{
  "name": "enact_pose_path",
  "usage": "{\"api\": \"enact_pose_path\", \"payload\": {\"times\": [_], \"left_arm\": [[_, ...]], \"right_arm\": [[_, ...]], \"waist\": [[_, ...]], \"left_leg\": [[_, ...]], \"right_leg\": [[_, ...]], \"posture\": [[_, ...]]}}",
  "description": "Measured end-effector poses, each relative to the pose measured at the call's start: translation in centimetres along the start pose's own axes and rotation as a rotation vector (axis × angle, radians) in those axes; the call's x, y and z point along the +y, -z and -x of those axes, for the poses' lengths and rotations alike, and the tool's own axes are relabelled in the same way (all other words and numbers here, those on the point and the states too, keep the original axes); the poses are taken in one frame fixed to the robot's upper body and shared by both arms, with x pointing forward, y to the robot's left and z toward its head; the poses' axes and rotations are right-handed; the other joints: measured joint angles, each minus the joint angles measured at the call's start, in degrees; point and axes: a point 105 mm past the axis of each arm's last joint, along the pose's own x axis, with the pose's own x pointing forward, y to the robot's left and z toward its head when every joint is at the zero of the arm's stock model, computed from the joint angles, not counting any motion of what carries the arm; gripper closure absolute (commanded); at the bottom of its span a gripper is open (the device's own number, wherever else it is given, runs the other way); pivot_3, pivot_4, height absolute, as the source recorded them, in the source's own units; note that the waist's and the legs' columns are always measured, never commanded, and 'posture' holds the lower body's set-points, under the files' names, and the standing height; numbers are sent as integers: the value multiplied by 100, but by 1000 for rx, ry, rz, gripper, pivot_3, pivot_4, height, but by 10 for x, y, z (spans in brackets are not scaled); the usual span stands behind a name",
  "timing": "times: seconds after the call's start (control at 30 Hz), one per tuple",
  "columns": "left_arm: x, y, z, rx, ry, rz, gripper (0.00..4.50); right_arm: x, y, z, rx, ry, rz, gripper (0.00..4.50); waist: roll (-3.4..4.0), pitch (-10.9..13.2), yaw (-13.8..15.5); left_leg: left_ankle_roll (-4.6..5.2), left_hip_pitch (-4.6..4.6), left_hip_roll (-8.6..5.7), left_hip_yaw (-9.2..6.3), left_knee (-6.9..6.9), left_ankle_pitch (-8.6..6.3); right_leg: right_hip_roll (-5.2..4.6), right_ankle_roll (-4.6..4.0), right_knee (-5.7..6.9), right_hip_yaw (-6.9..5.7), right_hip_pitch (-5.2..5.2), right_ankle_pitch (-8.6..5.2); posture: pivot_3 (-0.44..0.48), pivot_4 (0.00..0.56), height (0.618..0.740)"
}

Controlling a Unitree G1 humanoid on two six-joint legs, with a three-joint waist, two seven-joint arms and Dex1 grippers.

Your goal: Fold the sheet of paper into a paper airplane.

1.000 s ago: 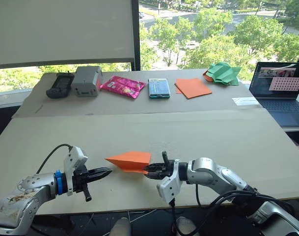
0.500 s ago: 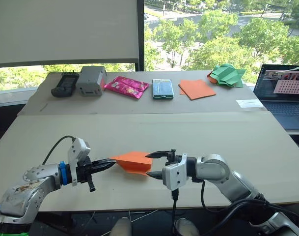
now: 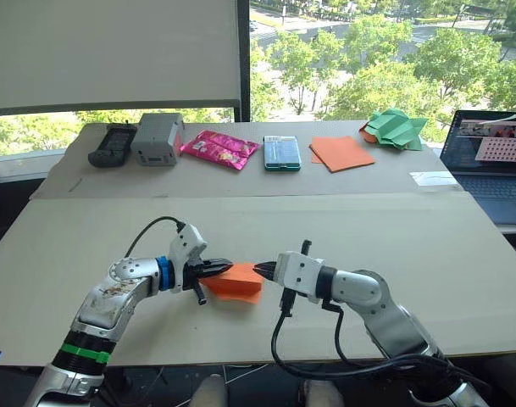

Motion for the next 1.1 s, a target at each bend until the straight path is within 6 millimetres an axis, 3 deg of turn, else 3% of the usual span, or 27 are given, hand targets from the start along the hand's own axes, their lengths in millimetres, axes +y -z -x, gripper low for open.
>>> {"api": "enact_pose_path", "payload": {"times": [0.17, 0.23, 0.5, 0.77, 0.93, 1.1], "left_arm": [[-10, 10, 7, 42, 24, -9, 4500], [-13, 11, 8, 46, 29, -14, 4500], [-27, 13, 13, 40, 40, -1, 4500], [-34, 27, 20, 72, 28, 44, 4500], [-35, 30, 21, 77, 24, 54, 4500], [-35, 30, 21, 73, 15, 58, 4500]], "right_arm": [[-6, 7, 2, 42, 40, -53, 4291], [-6, 8, 1, 43, 48, -65, 4291], [-4, 10, 0, 56, 41, -119, 4291], [1, 6, 1, 53, 22, -224, 4291], [8, 5, 3, 58, -7, -343, 2754], [21, 14, 6, 106, -47, -619, 1017]], "waist": [[4, 1, 18], [6, 3, 25], [10, 5, 14], [14, 7, 20], [14, 8, 25], [16, 8, 22]], "left_leg": [[-4, -3, 0, 0, -2, -3], [-47, -5, 0, 0, -1, -29], [-48, -22, 1, 1, 0, -30], [-48, -17, 0, 1, 2, -30], [-49, -19, 0, 1, 2, -30], [-49, -20, 2, 1, 1, -31]], "right_leg": [[0, -2, -4, -1, -5, -1], [0, -2, -10, -1, -13, -1], [0, -2, -7, -2, -9, -1], [0, -2, -7, -2, -19, -1], [0, -2, -9, -2, -20, -2], [0, -2, -7, -3, -27, -2]], "posture": [[0, 150, 702], [0, 150, 702], [0, 150, 702], [0, 150, 702], [0, 150, 702], [0, 150, 702]]}}
